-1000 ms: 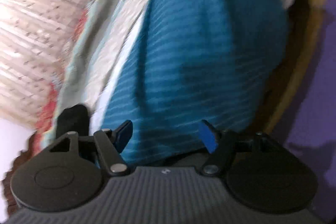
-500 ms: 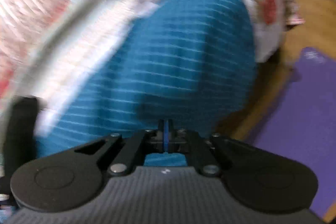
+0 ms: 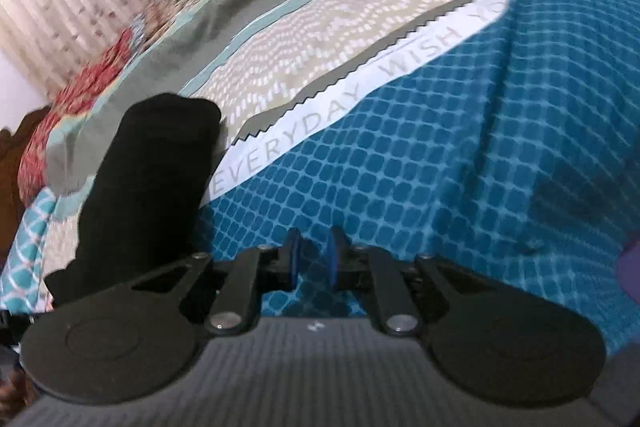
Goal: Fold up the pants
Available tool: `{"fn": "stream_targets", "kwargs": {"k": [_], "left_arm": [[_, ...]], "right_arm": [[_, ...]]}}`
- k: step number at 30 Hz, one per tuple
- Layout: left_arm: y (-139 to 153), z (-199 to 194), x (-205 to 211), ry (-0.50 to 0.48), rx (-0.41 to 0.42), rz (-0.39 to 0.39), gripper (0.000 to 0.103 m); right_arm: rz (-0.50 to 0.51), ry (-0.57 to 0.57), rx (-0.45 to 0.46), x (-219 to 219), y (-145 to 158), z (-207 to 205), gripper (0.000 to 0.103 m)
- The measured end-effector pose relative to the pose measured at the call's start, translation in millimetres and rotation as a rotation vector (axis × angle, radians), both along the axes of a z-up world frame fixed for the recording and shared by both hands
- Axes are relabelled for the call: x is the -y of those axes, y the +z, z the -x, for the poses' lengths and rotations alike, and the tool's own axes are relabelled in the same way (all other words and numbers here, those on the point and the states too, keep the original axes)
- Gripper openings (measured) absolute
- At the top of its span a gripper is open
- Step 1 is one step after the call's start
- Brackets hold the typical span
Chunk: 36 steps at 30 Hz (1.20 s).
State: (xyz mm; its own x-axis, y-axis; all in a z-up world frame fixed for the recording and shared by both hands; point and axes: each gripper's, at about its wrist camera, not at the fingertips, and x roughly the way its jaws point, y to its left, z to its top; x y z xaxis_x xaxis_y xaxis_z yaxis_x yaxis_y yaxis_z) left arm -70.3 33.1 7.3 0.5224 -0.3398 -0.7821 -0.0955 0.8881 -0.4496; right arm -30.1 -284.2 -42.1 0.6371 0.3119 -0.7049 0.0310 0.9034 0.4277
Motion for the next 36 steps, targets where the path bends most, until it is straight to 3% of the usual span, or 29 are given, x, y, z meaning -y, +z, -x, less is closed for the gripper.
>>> {"fn": "stream_targets", "kwargs": {"k": [3,6,9,11,13,15,18,20,21,24,26,29,31,33,34,36], "left_arm": [[9.6,7.2,-5.1,-0.013,0.059,0.065,0.091],[18.3,15.4,-5.3,-0.055,0.117,0.115,0.089],[19.1,22.5,-2.7,-0.081,0.133,0.114,0.089],[15.3,25.6,0.3,-0.094,0.123,0.109,0.088],[10.5,30.0,5.4,-0.130,0.127,0.084,0.088],[7.0,34.1,12.0,-0.169,0.128,0.040,0.088],[-2.5,37.9,29.6,-0.292,0.141,-0.088,0.088],[-16.0,33.8,44.0,-0.375,0.122,-0.222,0.085],[-24.6,29.9,48.7,-0.404,0.108,-0.284,0.079],[-32.5,27.5,50.2,-0.471,0.133,-0.333,0.083],[-32.2,30.0,52.1,-0.519,0.141,-0.372,0.083],[-27.3,39.6,54.0,-0.556,0.124,-0.424,0.074],[-4.8,49.3,44.5,-0.550,0.147,-0.320,0.075],[24.2,60.5,31.4,-0.497,0.239,-0.248,0.094],[39.2,61.0,22.0,-0.449,0.280,-0.200,0.099],[56.3,49.8,7.8,-0.380,0.320,-0.092,0.103]], "right_arm": [[-0.021,0.162,0.013,-20.9,16.8,14.2,0.021],[-0.058,0.386,-0.116,-48.8,8.5,20.1,0.022],[0.036,0.569,-0.232,-93.0,-24.4,20.6,0.026],[0.123,0.648,-0.228,-118.1,-49.1,12.5,0.022],[0.329,0.618,-0.188,-128.3,-74.2,-2.7,0.021],[0.481,0.472,-0.202,-113.6,-97.3,-24.6,0.021],[0.467,0.335,-0.192,-84.3,-98.4,-50.5,0.021],[0.491,0.384,-0.203,-85.6,-99.3,-57.0,0.020],[0.523,0.407,-0.202,-89.3,-100.1,-57.5,0.020],[0.537,0.404,-0.223,-96.0,-101.2,-56.2,0.020],[0.527,0.437,-0.238,-99.1,-89.7,-43.0,0.027],[0.432,0.539,-0.251,-103.0,-57.2,-9.5,0.027],[0.353,0.589,-0.223,-100.2,-25.1,17.8,0.028],[0.253,0.597,-0.164,-92.0,13.0,41.7,0.029],[0.204,0.580,-0.116,-86.5,33.0,50.0,0.032],[0.113,0.499,-0.012,-74.5,65.0,52.4,0.053]]}}
